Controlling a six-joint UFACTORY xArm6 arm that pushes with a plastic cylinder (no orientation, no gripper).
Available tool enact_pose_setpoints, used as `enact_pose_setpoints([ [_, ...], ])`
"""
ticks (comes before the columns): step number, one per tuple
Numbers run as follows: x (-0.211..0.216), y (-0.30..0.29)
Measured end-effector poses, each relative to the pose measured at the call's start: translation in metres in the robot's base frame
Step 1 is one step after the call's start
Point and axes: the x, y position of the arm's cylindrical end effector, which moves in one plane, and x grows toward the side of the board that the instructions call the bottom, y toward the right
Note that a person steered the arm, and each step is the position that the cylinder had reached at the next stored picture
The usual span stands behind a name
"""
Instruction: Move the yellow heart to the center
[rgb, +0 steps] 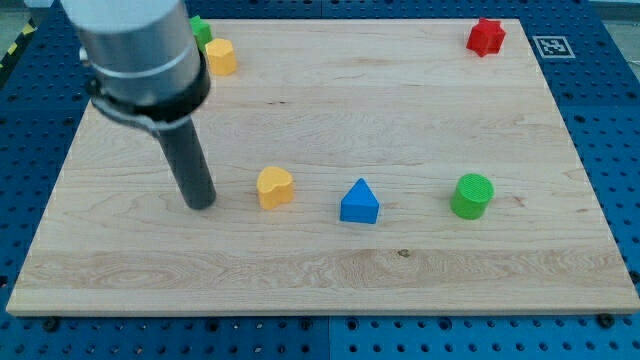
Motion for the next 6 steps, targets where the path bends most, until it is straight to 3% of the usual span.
enact_pose_setpoints([
  [2, 0.002, 0.029],
  [4, -0.007, 0.109],
  [6, 0.006, 0.095],
])
